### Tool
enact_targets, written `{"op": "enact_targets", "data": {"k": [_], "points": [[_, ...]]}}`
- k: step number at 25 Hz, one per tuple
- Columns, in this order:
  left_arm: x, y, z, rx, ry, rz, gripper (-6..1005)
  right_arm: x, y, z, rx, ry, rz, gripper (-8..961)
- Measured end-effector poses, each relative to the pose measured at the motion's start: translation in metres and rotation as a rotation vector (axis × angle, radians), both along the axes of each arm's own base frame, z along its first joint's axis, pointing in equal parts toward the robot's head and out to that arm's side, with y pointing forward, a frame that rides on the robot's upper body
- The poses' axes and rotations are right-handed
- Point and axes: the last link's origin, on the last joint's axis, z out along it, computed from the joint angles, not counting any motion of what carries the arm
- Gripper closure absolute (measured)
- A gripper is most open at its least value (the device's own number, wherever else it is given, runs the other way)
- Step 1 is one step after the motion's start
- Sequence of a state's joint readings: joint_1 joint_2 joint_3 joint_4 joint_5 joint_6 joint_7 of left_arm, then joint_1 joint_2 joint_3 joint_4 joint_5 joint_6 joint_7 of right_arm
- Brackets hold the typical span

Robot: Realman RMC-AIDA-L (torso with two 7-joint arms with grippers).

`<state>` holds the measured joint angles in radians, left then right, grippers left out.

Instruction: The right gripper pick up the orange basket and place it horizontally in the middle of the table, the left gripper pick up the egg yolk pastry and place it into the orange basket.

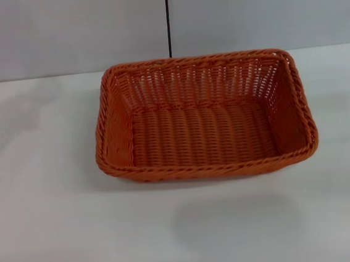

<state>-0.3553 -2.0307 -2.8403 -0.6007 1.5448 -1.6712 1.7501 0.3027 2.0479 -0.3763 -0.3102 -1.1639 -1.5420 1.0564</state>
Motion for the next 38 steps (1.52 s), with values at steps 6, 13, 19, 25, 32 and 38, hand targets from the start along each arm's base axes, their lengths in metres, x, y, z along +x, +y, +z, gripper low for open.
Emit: {"op": "enact_targets", "data": {"k": [6,13,19,25,32,38], "points": [[0.045,0.031,-0.040,-0.103,-0.039,-0.142,958,-0.001,0.000,-0.005,-0.011,0.015,-0.002,564],[0.076,0.046,-0.077,-0.217,-0.016,-0.235,959,-0.002,0.001,-0.009,-0.017,0.019,0.000,564],[0.092,0.050,-0.106,-0.339,0.078,-0.282,896,-0.001,0.002,-0.009,-0.019,0.019,-0.007,564],[0.093,0.047,-0.113,-0.366,0.094,-0.291,792,-0.005,0.008,-0.010,-0.020,0.019,0.005,564],[0.088,0.046,-0.108,-0.332,0.063,-0.265,602,-0.007,0.010,-0.010,-0.019,0.020,0.006,563],[0.051,0.032,-0.072,0.013,-0.088,-0.130,472,-0.004,0.008,-0.008,-0.007,0.011,-0.002,563]]}}
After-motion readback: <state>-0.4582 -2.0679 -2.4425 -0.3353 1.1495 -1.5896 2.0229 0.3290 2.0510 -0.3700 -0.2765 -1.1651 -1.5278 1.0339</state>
